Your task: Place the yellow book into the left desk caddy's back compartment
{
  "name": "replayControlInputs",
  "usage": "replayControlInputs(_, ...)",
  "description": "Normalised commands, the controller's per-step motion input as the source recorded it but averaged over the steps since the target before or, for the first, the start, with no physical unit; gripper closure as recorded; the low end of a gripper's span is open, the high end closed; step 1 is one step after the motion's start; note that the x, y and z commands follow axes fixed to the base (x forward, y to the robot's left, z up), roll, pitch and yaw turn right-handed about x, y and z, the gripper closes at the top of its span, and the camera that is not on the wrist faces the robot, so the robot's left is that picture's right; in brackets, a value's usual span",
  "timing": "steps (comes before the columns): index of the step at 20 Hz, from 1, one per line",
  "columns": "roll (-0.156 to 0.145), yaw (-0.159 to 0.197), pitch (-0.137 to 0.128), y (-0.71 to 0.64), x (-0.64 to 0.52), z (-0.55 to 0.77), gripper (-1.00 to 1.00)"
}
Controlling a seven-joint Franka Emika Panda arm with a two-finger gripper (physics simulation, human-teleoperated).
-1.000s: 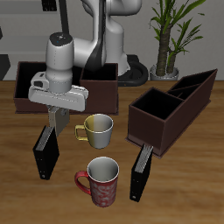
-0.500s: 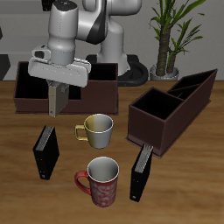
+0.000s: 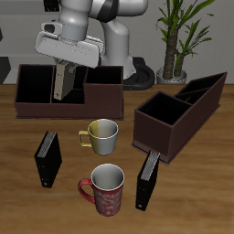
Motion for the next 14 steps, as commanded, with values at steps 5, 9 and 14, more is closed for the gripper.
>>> replayControlInputs(5, -0.049, -0.002, -0.030, 0.41, -0.18, 0.47, 1.00)
replayControlInputs(9, 0.013, -0.017, 0.000, 0.46, -0.13, 0.20, 1.00)
replayControlInputs(14, 0.017, 0.009, -0.008, 0.50, -0.09, 0.18, 1.00)
